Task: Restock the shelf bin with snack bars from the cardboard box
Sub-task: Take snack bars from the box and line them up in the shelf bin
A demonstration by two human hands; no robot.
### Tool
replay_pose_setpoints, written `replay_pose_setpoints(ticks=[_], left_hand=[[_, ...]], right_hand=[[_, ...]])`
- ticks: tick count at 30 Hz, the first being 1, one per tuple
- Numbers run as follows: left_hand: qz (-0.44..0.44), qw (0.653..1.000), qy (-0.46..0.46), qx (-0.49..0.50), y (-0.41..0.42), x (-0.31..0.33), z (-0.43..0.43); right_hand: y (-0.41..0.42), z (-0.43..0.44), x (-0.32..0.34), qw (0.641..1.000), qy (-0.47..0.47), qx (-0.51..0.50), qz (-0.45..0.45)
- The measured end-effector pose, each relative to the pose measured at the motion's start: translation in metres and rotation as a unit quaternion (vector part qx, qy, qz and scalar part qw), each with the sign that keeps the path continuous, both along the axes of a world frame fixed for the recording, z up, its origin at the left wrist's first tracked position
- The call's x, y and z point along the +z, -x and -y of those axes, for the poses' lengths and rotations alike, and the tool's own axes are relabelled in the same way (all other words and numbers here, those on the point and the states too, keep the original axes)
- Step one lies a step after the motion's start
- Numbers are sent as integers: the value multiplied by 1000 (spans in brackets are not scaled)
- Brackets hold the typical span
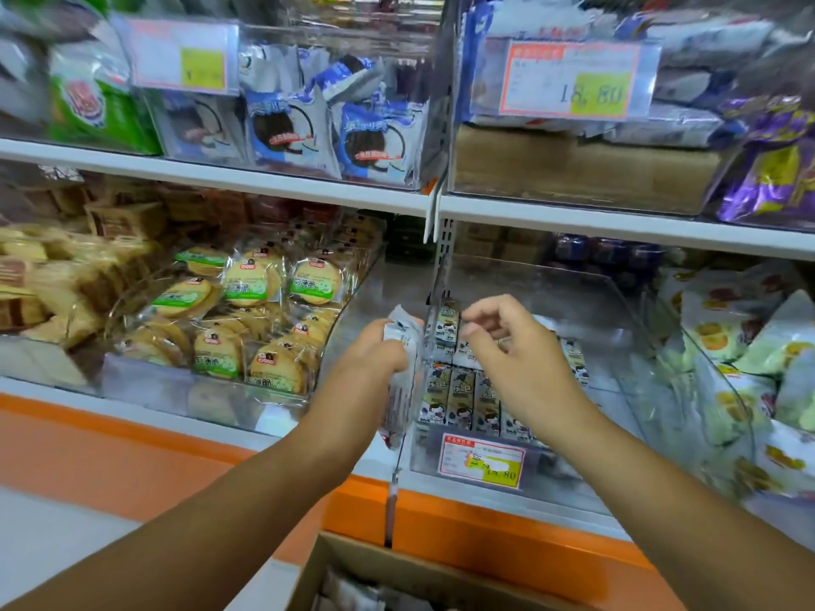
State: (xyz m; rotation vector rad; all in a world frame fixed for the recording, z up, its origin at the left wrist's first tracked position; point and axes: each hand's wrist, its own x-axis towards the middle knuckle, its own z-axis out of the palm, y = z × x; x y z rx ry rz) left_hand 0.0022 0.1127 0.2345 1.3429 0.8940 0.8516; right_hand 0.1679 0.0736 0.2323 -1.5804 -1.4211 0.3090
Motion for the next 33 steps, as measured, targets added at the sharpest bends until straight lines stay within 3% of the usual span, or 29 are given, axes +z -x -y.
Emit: replay_pose_setpoints(ticks=[4,7,13,22,28,33], left_hand=[[10,1000,-15,-20,5,-1,17],[43,998,6,-34,3,-1,23],[81,994,41,-59,0,6,30],[51,998,6,-43,2,5,22],[-96,973,-197,69,-2,-9,3],[-115,976,-179,47,-7,-20,-9]], right_hand=[[29,48,6,991,89,96,-1],[34,63,1,988,109,105,-35],[16,72,2,971,114,90,-190],[8,70,2,969,109,122,-185],[-16,43,4,978,65,29,-198],[-48,13,4,981,51,-60,-176]])
